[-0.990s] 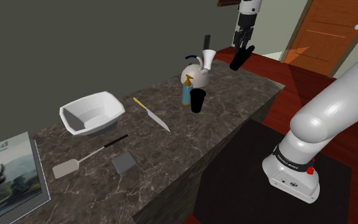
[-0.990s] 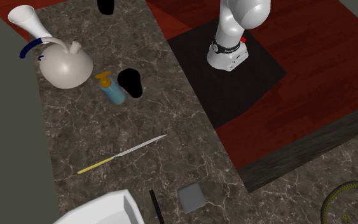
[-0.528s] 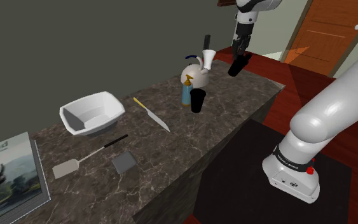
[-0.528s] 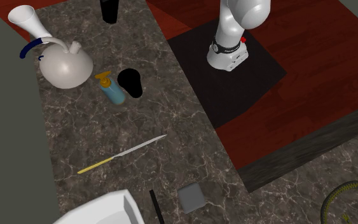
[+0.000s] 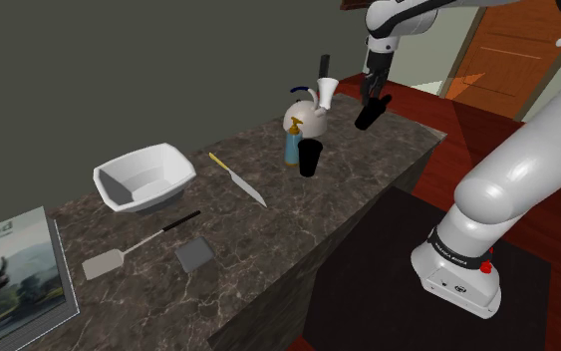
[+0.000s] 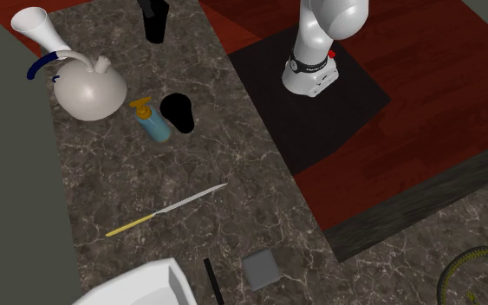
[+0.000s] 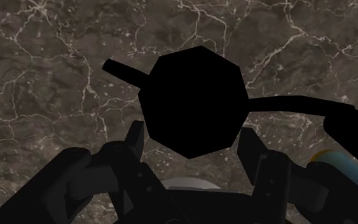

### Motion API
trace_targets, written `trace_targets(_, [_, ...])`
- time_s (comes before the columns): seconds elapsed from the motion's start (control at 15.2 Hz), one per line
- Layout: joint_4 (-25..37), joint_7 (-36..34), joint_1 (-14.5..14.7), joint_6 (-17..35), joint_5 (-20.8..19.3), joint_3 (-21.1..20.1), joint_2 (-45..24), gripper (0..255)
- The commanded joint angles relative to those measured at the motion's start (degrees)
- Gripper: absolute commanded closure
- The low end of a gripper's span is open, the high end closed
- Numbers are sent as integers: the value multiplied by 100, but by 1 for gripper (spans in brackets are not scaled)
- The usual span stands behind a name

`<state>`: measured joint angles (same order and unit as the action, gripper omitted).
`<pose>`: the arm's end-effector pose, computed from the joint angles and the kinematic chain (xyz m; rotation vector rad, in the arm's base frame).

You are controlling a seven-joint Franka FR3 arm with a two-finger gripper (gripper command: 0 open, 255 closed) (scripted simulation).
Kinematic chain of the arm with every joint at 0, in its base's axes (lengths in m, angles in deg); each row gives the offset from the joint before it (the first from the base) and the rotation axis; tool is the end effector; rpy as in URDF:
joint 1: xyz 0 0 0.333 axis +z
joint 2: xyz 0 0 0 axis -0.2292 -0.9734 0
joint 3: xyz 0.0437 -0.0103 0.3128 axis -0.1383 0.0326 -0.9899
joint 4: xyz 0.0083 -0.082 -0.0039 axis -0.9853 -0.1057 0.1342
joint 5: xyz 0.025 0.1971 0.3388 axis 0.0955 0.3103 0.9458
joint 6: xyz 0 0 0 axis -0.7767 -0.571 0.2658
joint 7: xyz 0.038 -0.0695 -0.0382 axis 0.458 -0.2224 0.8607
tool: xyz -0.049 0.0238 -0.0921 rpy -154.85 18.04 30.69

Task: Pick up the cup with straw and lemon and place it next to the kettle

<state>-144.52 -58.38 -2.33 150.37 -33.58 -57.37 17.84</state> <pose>0.4301 -0.2464 0.4593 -3.1283 0.0528 0.0695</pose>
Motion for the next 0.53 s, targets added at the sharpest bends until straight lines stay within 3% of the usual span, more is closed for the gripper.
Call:
trace_targets(0.0, [-116,-4,2,159,6,2,-40,255])
trace_targets(0.46, [-466,22,-1,706,39,26,-240,255])
